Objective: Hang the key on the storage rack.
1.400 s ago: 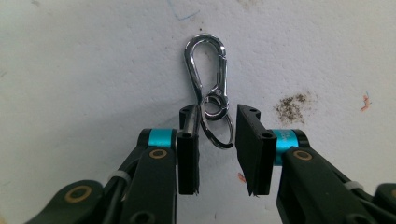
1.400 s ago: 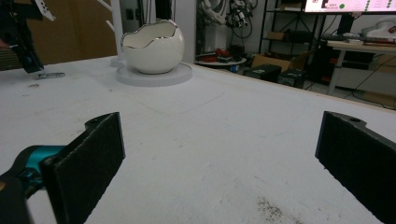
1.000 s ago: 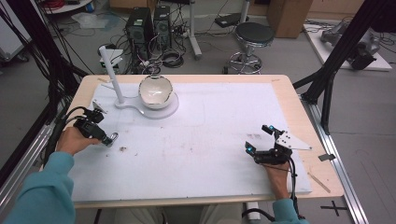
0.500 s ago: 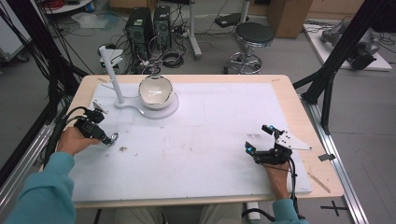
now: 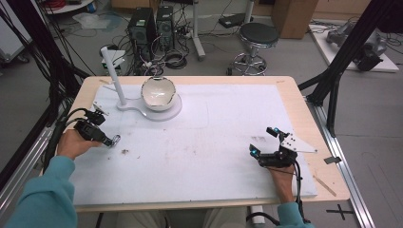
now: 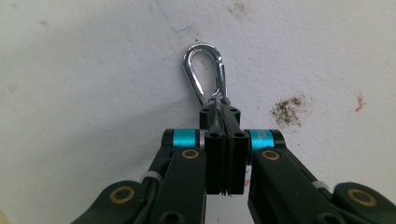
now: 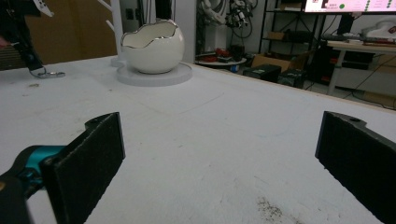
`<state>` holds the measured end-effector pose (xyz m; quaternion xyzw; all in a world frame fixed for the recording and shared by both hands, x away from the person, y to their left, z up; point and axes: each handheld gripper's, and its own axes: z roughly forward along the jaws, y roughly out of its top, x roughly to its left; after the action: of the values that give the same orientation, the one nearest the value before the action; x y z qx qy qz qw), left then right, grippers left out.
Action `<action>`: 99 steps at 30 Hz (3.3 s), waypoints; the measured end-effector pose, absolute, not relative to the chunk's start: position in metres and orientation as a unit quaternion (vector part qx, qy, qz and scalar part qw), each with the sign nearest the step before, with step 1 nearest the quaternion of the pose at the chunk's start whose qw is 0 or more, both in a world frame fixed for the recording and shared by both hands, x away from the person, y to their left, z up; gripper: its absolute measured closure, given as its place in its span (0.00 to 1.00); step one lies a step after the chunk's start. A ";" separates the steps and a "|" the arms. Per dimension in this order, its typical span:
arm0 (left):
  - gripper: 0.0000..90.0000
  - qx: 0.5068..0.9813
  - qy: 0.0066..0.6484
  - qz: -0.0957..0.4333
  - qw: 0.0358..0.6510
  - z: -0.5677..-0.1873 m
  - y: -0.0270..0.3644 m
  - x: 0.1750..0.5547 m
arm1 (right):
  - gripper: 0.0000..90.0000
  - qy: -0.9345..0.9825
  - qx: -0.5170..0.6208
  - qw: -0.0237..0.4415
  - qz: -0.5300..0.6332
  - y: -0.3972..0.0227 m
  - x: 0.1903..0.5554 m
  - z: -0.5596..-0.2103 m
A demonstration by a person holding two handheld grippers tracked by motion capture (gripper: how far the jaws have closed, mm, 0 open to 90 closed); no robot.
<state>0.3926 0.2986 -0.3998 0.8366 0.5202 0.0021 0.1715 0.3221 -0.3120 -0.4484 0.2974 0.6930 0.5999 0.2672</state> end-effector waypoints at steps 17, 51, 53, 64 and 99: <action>0.99 0.838 0.478 0.059 0.257 -0.354 0.310 0.388 | 0.01 0.694 0.298 0.266 0.599 -0.313 0.322 -0.448; 0.99 0.850 0.378 0.119 0.346 -0.248 0.318 0.444 | 0.01 0.692 0.299 0.268 0.599 -0.312 0.322 -0.448; 0.99 0.852 0.370 0.119 0.350 -0.246 0.320 0.450 | 0.01 0.693 0.299 0.269 0.599 -0.312 0.322 -0.448; 0.99 0.866 0.334 0.113 0.356 -0.242 0.321 0.468 | 0.01 0.692 0.301 0.269 0.599 -0.312 0.322 -0.448; 0.99 0.870 0.371 0.079 0.314 -0.271 0.322 0.499 | 0.01 0.692 0.302 0.267 0.599 -0.312 0.322 -0.448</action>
<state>0.4991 0.3217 -0.2713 0.8704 0.3712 0.0794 0.3136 0.3221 -0.3122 -0.4485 0.3022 0.6918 0.5990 0.2670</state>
